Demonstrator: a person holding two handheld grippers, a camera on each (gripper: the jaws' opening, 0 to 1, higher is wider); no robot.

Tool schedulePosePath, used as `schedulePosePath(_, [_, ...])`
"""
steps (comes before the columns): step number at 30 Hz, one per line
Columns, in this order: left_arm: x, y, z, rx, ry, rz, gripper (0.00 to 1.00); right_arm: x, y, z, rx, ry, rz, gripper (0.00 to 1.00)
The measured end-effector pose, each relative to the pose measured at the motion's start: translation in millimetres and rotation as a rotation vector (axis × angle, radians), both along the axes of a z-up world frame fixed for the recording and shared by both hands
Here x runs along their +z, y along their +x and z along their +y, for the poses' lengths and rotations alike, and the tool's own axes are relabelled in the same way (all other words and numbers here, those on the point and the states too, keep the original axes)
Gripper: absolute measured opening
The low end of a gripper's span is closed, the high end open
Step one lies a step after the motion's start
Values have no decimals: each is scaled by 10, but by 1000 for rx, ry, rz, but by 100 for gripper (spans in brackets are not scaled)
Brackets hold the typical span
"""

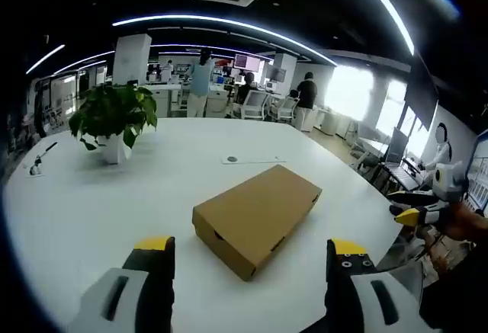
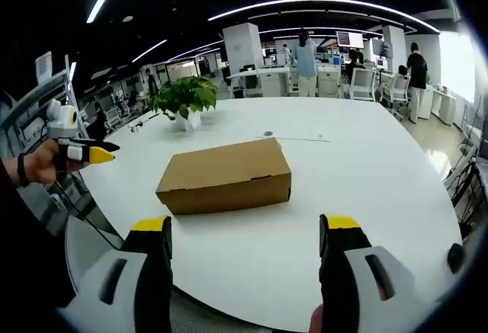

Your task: Operate the shoe box by opening the lid, removing the specified soft item, and placing it in the target area until the item is outside and the box remains undamaged.

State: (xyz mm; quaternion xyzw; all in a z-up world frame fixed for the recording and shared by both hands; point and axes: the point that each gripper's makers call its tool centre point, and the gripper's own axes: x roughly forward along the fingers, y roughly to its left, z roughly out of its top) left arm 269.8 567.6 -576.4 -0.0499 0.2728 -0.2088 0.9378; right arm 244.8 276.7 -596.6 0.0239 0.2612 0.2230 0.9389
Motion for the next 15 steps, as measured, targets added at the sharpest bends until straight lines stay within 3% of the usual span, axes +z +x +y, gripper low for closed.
schedulePosePath(15, [-10,-29,9,3,-2,2,83,-14,-30,-16,-9,4,3,75])
